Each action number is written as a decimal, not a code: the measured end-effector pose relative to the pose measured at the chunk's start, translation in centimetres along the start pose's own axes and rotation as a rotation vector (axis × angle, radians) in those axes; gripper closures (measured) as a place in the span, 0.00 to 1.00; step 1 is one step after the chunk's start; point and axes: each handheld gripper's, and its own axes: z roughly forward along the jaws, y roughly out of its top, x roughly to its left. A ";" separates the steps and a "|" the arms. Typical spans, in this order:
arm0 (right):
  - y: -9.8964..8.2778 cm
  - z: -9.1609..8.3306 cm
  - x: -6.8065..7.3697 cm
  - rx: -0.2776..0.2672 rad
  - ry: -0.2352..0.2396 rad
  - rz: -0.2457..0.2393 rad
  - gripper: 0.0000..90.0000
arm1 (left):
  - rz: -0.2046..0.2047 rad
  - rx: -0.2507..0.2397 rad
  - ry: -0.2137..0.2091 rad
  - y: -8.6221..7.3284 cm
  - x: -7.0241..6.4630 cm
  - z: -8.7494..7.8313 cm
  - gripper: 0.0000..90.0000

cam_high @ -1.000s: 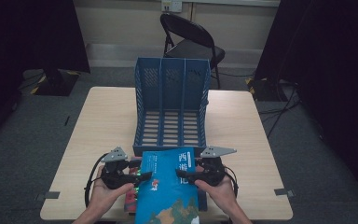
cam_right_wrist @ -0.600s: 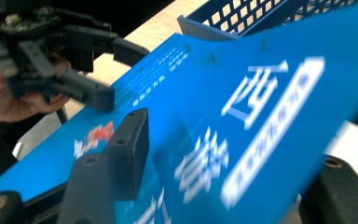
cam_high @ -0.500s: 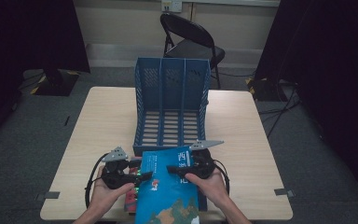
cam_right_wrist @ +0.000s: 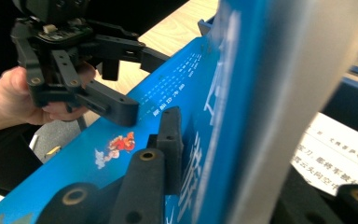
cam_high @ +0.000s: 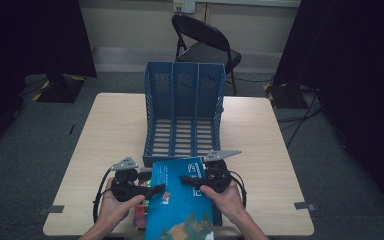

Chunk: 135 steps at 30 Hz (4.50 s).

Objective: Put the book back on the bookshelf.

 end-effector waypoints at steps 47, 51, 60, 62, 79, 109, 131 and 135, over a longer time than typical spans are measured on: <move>1.9 -2.7 2.3 -0.131 0.004 -0.073 0.89 | -0.094 -0.033 -0.228 2.6 1.0 -1.1 0.34; 2.0 -2.9 2.4 -0.131 -0.002 -0.079 0.89 | -0.098 -0.041 -0.233 2.7 0.9 -1.1 0.35; 2.2 -3.3 2.8 -0.145 -0.004 -0.088 0.89 | -0.094 -0.066 -0.263 2.9 0.7 -1.3 0.37; 2.3 -3.3 3.2 -0.150 0.002 -0.098 0.89 | -0.086 -0.069 -0.265 2.9 0.6 -1.6 0.37; 4.6 -5.5 4.5 -0.262 0.028 -0.132 0.89 | -0.018 -0.193 -0.312 6.5 -0.7 -4.2 0.51; 6.5 -5.9 4.9 -0.346 0.022 -0.188 0.89 | 0.126 -0.289 -0.266 10.4 -3.3 -5.9 0.67; 5.4 -5.9 6.2 -0.354 0.014 -0.289 0.77 | 0.246 -0.356 -0.184 8.8 -5.4 -8.1 0.63; 4.7 -6.9 5.9 -0.360 -0.042 -0.284 0.67 | 0.267 -0.357 -0.191 8.4 -5.6 -8.4 0.64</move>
